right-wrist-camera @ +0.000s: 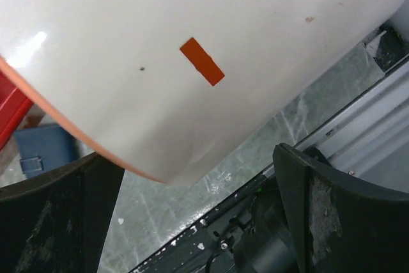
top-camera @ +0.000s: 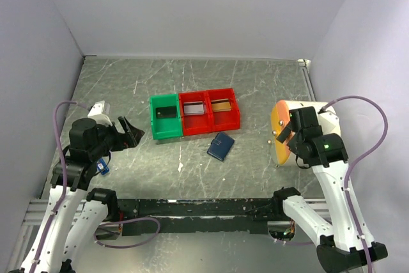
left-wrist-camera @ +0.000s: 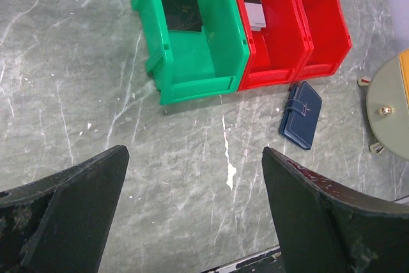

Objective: Take the credit cards out of the card holder

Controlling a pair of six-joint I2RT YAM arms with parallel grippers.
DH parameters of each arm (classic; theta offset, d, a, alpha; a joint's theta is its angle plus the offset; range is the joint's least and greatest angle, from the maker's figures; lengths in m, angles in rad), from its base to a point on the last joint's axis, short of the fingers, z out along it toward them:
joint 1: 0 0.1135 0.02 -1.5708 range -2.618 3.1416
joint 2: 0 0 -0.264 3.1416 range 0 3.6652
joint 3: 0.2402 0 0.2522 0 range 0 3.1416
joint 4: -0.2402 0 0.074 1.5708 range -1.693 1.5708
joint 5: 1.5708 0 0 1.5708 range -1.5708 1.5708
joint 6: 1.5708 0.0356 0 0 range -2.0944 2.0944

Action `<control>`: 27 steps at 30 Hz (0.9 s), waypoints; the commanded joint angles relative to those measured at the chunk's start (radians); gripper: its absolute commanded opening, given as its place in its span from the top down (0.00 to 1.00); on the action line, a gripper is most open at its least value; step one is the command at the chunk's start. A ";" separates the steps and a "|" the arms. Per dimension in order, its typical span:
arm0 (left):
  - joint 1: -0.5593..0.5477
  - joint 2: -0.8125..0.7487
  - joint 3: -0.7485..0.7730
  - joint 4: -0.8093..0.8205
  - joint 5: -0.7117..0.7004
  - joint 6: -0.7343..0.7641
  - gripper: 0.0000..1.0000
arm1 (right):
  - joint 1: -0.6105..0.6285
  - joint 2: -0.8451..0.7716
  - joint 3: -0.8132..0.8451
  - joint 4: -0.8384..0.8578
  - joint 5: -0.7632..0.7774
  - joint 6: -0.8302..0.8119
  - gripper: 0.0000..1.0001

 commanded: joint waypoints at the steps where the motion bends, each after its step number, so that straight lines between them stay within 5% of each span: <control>1: 0.014 0.002 -0.012 0.040 0.014 0.000 0.03 | -0.008 -0.019 -0.069 0.092 0.073 0.006 0.00; 9: 0.013 0.051 -0.011 0.040 0.014 0.002 0.04 | -0.015 0.077 -0.112 0.376 -0.096 -0.276 0.00; 15: 0.011 0.078 -0.011 0.040 0.025 0.003 0.04 | -0.084 0.175 -0.174 0.498 -0.093 -0.283 0.00; 21: 0.010 0.108 -0.013 0.043 0.035 0.007 0.05 | -0.133 0.284 -0.114 0.500 0.114 -0.350 0.00; 27: 0.008 0.138 -0.013 0.043 0.045 0.009 0.05 | -0.216 0.333 -0.116 0.552 0.101 -0.364 0.00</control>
